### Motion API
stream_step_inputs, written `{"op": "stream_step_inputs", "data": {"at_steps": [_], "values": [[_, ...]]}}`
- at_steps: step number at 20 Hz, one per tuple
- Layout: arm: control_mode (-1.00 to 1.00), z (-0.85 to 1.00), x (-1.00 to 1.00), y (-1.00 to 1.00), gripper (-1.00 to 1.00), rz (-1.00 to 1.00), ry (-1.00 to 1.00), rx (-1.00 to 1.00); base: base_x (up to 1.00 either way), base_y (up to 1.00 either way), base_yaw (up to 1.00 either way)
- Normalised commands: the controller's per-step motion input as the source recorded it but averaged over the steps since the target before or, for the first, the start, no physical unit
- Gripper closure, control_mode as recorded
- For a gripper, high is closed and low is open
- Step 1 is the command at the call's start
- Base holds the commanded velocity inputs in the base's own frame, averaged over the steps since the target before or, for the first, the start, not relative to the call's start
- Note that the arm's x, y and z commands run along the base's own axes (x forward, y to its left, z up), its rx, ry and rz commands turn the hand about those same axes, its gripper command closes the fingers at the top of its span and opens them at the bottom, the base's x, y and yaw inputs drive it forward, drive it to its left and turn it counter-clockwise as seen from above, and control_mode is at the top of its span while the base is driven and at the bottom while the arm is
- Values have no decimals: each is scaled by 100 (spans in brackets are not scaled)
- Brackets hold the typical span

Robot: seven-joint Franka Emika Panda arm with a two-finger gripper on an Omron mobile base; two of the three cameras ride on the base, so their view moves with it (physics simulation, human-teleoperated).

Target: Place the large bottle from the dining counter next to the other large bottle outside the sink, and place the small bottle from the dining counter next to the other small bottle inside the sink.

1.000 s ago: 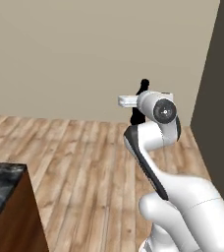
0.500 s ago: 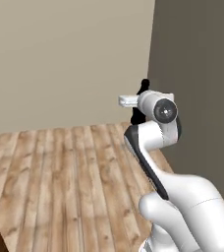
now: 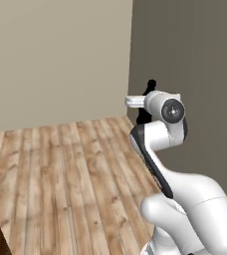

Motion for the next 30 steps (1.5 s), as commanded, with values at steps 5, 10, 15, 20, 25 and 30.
{"op": "stream_step_inputs", "data": {"at_steps": [5, 10, 15, 20, 25, 30], "values": [[100, 0, 0, 0, 100, 0, 0, 0, -100, -5, 0], [100, 0, 0, 0, 100, 0, 0, 0, -100, -9, 0], [100, 0, 0, 0, 100, 0, 0, 0, -100, 0, 0], [100, 0, 0, 0, 100, 0, 0, 0, -100, 9, 0], [100, 0, 0, 0, 100, 0, 0, 0, -100, 39, 0], [100, 0, 0, 0, 100, 0, 0, 0, -80, 76, 2]]}}
